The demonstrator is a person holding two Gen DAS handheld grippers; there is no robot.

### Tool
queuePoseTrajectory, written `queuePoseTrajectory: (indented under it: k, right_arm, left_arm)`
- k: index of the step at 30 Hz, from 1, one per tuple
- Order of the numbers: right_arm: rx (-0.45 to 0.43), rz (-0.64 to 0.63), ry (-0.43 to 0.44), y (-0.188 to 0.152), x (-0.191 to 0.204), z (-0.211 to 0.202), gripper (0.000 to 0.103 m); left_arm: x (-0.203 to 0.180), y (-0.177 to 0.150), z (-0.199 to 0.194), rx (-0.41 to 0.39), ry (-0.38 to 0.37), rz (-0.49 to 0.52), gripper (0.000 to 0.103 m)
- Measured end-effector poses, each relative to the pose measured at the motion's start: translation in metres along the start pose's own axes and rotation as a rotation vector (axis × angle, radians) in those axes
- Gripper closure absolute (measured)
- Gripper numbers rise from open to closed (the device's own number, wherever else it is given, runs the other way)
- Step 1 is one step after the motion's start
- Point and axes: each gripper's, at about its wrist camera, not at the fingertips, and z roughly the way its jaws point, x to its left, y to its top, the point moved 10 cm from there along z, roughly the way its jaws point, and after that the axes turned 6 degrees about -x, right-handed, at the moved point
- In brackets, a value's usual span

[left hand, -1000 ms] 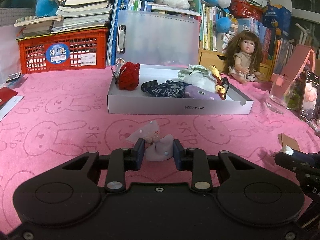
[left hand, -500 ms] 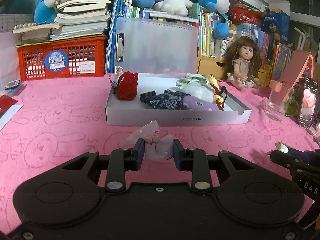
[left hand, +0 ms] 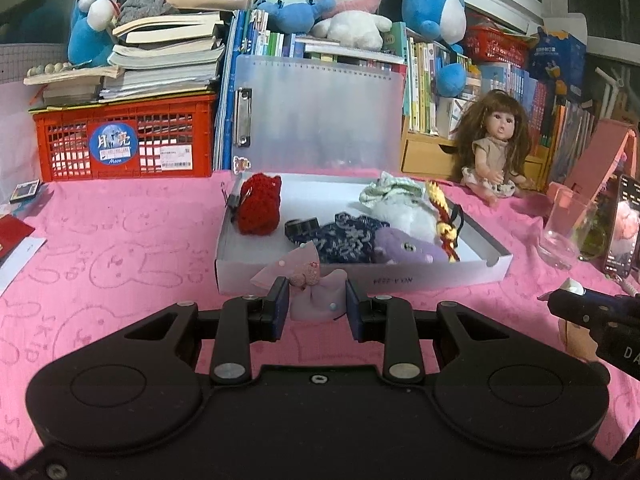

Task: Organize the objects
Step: 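Lift the white bow and small white item toward the white box with both grippers, then lower the bow and white item into the white box and open both grippers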

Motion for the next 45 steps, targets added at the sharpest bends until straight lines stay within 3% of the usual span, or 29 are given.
queuePoseTrajectory:
  k: [22,38,45]
  right_arm:
    - [0.003,0.083,0.096,0.055,0.005,0.066,0.076]
    - [0.156,0.255,0.163,0.045,-0.006,0.143,0.076]
    - [0.224,0.265,0.174,0.030,-0.002,0.165,0.076]
  left_arm:
    - [0.014,0.039,0.058,0.006,0.024,-0.048,0.075]
    - [0.018,0.025,0.109,0.074,0.037,-0.047,0.075]
    - [0.020,0.017,0.127,0.106,0.054,-0.040,0.075]
